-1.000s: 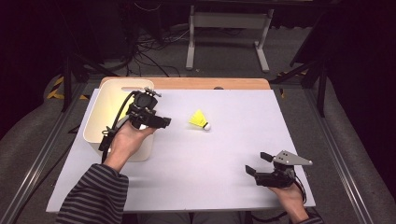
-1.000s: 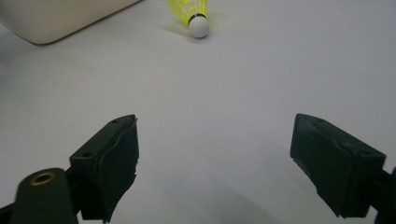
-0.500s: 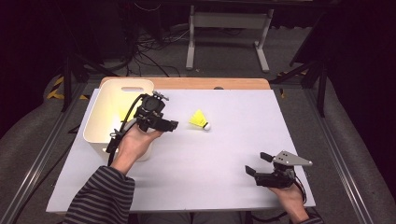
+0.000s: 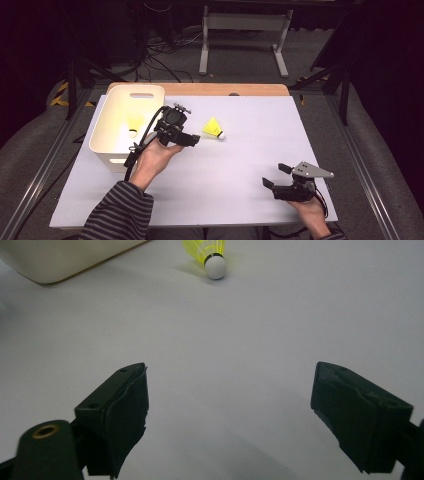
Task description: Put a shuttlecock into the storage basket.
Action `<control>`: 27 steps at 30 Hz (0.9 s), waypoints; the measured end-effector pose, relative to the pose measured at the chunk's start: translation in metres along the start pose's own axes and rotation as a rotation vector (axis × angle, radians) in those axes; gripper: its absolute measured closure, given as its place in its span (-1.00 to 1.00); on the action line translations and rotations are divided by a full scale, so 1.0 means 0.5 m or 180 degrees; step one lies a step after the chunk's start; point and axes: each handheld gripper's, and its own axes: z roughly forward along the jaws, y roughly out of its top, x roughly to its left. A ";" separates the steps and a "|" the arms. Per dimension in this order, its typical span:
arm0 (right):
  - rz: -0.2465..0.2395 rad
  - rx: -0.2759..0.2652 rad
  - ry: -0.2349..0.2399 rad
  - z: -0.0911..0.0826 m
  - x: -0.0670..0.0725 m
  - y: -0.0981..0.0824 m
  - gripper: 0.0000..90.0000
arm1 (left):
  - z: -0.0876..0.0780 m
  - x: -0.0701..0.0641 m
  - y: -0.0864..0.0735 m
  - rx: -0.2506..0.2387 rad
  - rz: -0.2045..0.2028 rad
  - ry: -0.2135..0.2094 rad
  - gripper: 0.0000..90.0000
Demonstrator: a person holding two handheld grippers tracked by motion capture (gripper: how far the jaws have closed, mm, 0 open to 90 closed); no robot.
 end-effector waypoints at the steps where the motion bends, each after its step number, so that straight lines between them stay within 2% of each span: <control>1: 0.0000 0.0002 0.0001 0.000 0.000 0.000 -0.64 | 0.004 -0.001 0.000 0.0002 -0.0002 -0.0011 -0.27; 11: 0.0009 -0.0008 -0.0003 -0.001 -0.001 0.000 -0.64 | 0.029 -0.013 0.004 0.0015 -0.0011 -0.0074 -0.29; 17: 0.0011 -0.0009 -0.0003 -0.001 -0.001 0.000 -0.64 | 0.046 -0.008 0.009 0.0020 -0.0083 -0.0139 -0.29; 27: 0.0011 -0.0014 0.0001 -0.001 -0.001 0.000 -0.64 | 0.071 -0.003 0.017 0.0083 -0.0125 -0.0134 -0.29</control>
